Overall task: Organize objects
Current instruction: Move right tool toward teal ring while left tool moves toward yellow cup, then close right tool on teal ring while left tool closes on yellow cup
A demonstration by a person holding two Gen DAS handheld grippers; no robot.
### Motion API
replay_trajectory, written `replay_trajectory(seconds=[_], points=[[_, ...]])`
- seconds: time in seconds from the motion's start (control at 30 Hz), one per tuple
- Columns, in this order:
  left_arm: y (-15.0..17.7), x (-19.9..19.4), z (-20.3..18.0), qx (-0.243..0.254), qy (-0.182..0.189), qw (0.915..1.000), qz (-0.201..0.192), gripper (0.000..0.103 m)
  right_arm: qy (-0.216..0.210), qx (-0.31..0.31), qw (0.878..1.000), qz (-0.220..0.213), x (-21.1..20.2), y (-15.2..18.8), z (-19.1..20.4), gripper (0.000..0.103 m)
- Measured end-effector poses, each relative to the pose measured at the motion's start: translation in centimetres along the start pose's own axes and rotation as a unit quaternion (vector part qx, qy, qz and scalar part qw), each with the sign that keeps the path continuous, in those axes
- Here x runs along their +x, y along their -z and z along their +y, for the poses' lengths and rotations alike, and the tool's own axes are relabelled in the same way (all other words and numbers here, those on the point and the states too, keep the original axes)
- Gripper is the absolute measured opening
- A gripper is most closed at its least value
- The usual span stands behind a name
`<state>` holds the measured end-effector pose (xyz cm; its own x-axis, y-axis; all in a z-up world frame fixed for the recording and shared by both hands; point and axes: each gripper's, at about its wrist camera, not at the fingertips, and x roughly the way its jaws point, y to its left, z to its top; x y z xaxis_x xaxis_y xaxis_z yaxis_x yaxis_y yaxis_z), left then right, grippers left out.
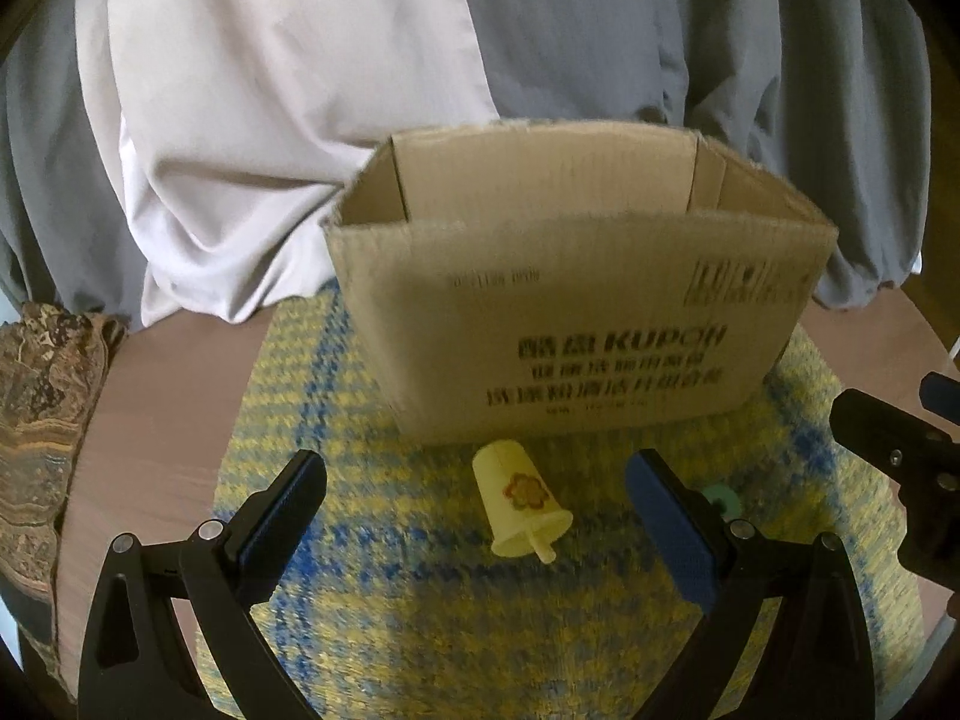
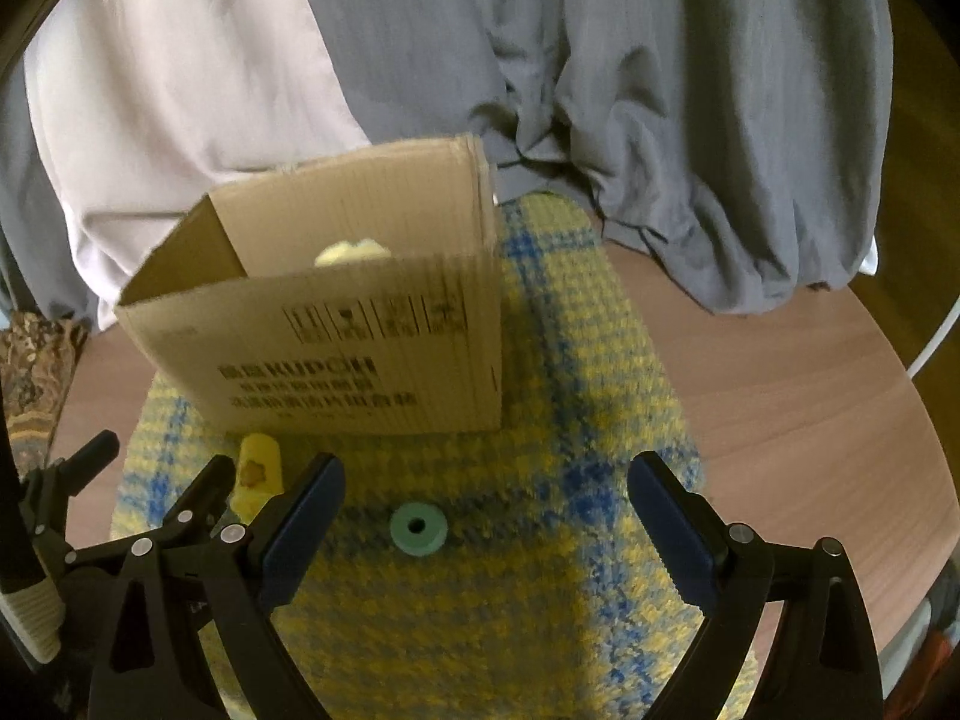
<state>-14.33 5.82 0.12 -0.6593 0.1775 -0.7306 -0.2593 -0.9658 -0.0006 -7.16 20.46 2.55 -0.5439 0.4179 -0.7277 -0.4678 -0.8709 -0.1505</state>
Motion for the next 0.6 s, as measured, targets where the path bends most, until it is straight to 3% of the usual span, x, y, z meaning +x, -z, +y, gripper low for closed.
replay_trajectory(seconds=[0.6], points=[[2.8, 3.9, -1.5, 0.017, 0.021, 0.9984, 0.049, 0.102, -0.008, -0.011, 0.999, 0.050, 4.3, 1.7, 0.6, 0.095]])
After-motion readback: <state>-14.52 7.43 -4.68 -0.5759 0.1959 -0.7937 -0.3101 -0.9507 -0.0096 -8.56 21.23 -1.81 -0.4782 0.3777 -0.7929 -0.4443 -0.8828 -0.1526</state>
